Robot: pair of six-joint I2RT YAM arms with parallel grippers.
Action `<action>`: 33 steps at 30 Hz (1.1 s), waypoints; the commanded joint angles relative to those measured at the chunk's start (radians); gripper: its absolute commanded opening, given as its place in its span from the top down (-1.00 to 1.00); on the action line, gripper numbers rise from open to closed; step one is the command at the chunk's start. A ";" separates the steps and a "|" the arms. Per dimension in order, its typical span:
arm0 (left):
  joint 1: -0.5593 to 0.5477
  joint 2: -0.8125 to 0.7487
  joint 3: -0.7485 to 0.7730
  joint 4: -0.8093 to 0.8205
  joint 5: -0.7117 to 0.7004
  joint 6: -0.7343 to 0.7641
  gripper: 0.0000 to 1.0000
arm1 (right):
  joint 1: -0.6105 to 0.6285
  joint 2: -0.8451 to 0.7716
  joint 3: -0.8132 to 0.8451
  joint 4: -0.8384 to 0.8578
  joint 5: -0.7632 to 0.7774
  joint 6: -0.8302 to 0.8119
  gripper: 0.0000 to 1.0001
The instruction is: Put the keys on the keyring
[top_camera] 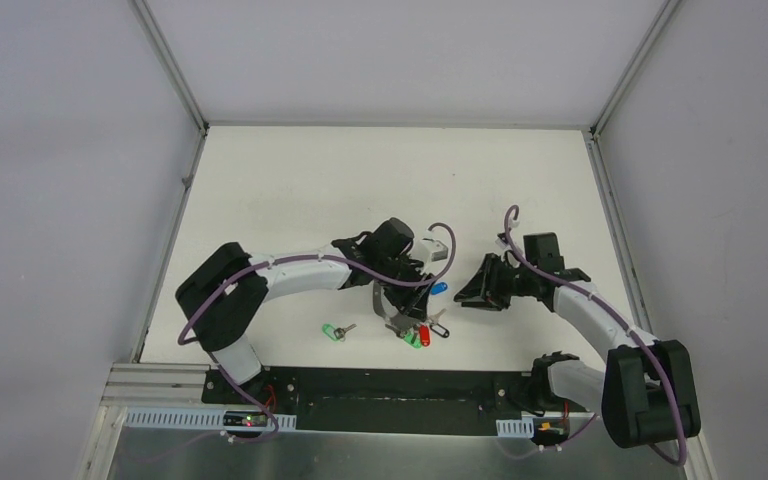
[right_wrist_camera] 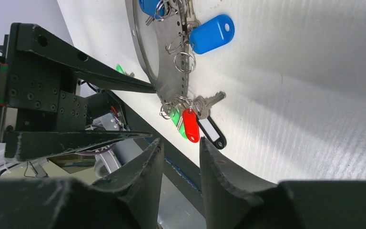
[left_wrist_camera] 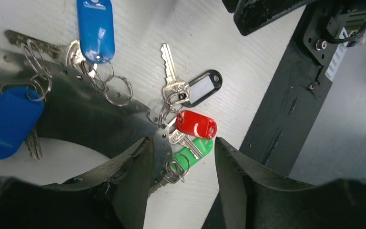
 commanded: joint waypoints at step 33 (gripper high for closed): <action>-0.070 0.137 0.141 -0.072 -0.143 0.130 0.54 | -0.048 -0.015 -0.032 0.041 -0.077 0.024 0.26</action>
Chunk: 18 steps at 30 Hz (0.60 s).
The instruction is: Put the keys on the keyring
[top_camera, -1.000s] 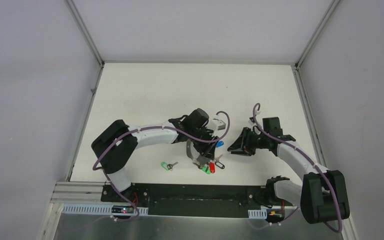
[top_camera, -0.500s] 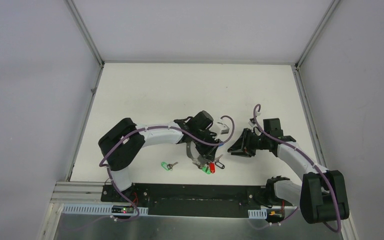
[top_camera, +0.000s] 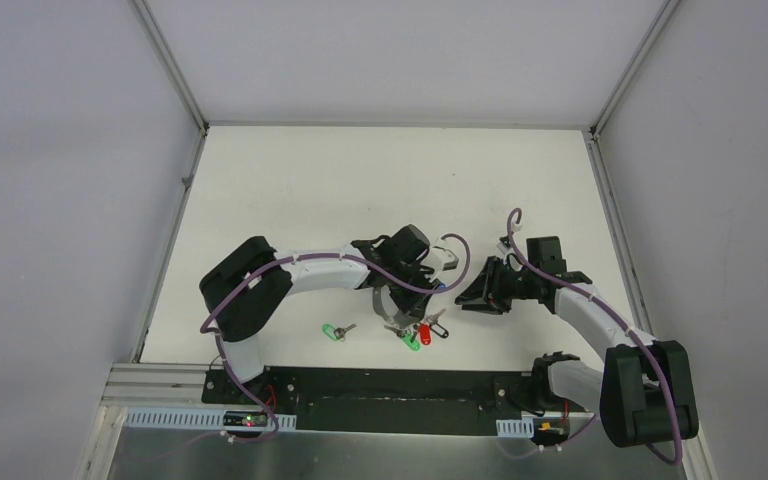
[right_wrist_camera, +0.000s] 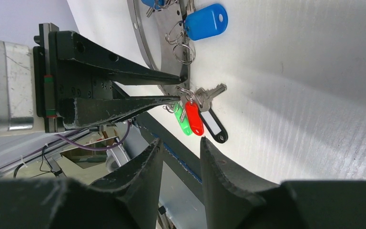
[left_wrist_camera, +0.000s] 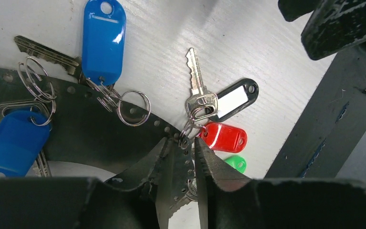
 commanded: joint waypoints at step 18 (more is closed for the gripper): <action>-0.011 -0.038 0.057 0.103 -0.033 -0.076 0.63 | -0.007 0.031 0.050 -0.010 -0.010 -0.059 0.21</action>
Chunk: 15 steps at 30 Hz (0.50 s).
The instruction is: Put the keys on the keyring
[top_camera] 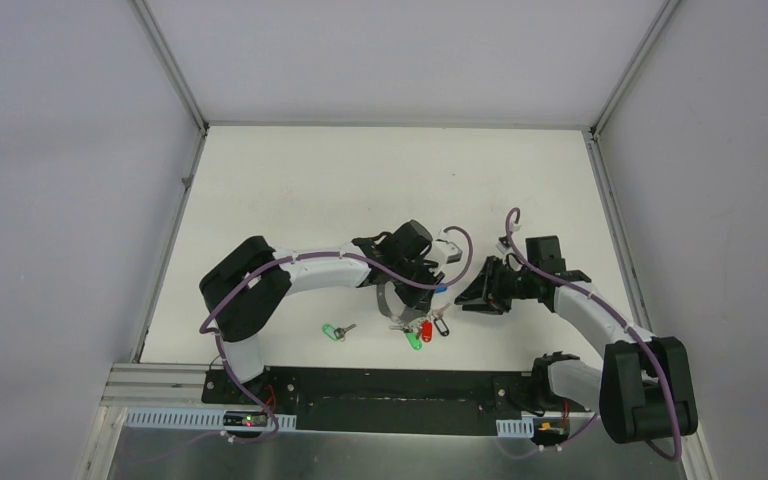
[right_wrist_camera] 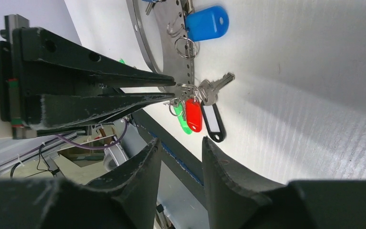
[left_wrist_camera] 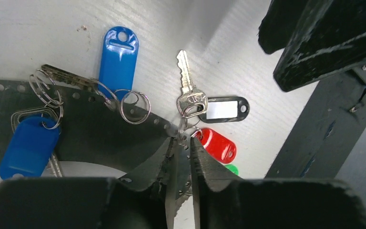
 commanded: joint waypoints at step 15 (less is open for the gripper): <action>0.208 -0.424 -0.306 0.154 -0.072 -0.320 0.24 | 0.095 0.124 0.174 -0.114 0.141 -0.120 0.16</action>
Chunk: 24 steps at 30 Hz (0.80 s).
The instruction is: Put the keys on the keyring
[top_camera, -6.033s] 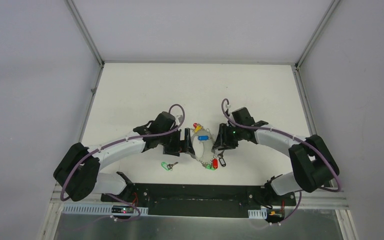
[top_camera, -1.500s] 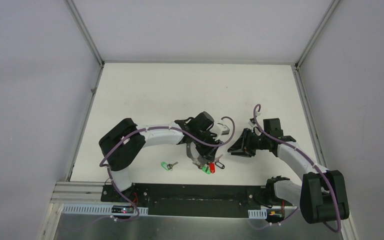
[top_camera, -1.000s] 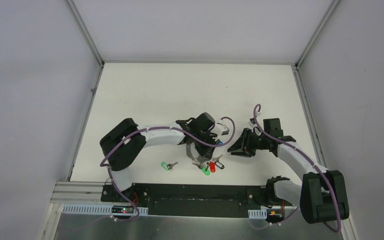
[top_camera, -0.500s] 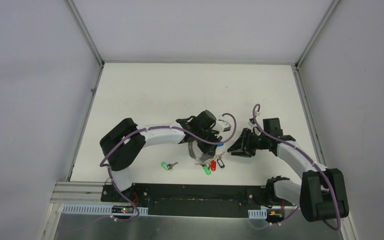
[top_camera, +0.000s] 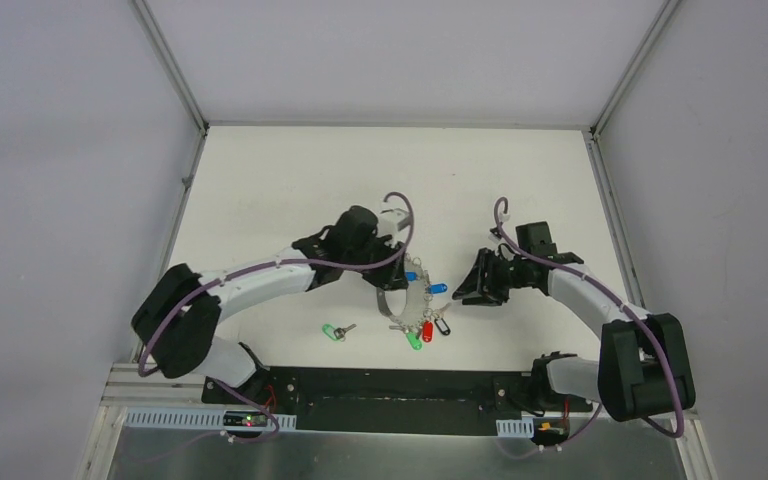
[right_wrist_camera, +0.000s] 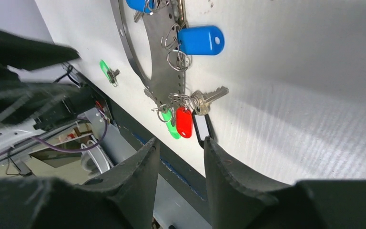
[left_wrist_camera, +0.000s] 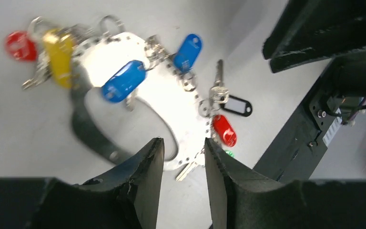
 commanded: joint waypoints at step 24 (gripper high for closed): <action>0.127 -0.563 -0.412 -0.128 -0.004 -0.278 -0.26 | 0.512 0.154 0.212 -0.088 0.468 -0.025 0.11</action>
